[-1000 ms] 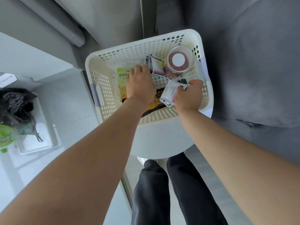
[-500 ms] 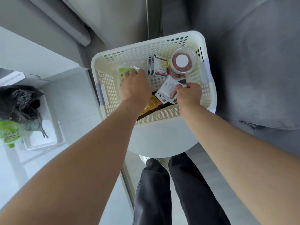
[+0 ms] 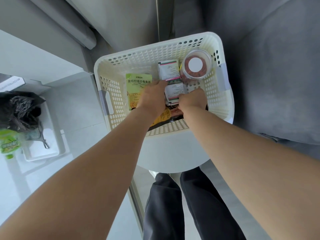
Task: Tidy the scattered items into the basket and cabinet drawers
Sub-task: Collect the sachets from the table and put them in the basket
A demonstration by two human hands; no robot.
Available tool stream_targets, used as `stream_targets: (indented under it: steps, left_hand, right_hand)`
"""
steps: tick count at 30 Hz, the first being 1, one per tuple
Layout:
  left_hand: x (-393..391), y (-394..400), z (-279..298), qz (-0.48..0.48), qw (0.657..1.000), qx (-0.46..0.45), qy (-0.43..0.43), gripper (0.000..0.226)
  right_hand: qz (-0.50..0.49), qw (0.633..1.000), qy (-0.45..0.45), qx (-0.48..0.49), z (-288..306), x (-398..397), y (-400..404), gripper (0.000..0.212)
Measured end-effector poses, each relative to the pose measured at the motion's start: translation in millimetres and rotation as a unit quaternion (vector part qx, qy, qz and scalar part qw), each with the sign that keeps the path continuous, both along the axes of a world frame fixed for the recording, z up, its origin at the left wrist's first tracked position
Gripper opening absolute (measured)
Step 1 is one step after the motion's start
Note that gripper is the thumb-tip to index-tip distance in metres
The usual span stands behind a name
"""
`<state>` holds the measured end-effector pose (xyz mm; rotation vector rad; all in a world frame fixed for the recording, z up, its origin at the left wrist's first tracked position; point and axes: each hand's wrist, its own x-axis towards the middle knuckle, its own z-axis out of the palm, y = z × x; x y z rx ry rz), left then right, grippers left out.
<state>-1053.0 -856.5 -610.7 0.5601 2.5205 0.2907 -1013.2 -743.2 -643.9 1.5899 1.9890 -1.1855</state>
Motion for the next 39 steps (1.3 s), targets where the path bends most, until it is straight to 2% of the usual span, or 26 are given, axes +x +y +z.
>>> stream_targets:
  steps: [2,4,7,10,13,16,19,21,24,28,31,37,39]
  left_hand:
    - [-1,1,0,0.037,0.999,-0.009,0.031,0.049]
    - [1,3,1,0.07,0.997,0.002,0.01,0.046]
    - [8,9,1,0.045,0.998,0.021,0.03,0.041]
    - [12,9,6,0.09,0.99,0.049,0.097,0.033]
    - [10,7,7,0.064,0.987,0.065,0.134,0.05]
    - [5,8,-4,-0.03,0.998,-0.006,0.047,0.072]
    - [0,7,-15,-0.092,0.989,-0.112,-0.014,0.073]
    - [-5,11,-14,-0.099,0.985,-0.141,-0.025,0.076]
    - [-6,14,-3,-0.086,0.986,-0.137,-0.036,0.079]
    - [2,10,22,-0.067,0.994,-0.085,-0.023,0.074]
    - [12,2,43,-0.046,0.996,-0.078,-0.013,0.073]
    - [39,-14,91,-0.026,0.994,-0.104,-0.006,0.07]
    - [54,-21,99,0.014,0.992,-0.128,0.017,0.064]
  right_hand:
    - [-0.099,0.992,0.019,-0.071,1,-5,-5,0.029]
    - [-0.109,0.992,0.02,-0.061,0,-10,-10,0.026]
    - [-0.001,0.999,0.012,0.032,-1,-13,-10,0.025]
    - [0.104,0.992,0.013,0.072,1,-7,-5,0.019]
    - [0.178,0.974,0.059,0.124,15,4,-4,0.017]
    - [0.227,0.963,0.068,0.128,25,14,0,0.022]
    - [0.26,0.957,0.09,0.092,25,19,1,0.026]
    - [0.29,0.95,0.089,0.074,23,21,2,0.028]
    - [0.322,0.943,0.046,0.067,31,20,7,0.023]
    - [0.349,0.936,0.006,0.047,54,23,15,0.033]
    - [0.352,0.935,-0.008,0.039,71,32,19,0.033]
    - [0.338,0.939,0.031,0.047,114,70,25,0.037]
    - [0.324,0.939,0.054,0.102,119,85,26,0.024]
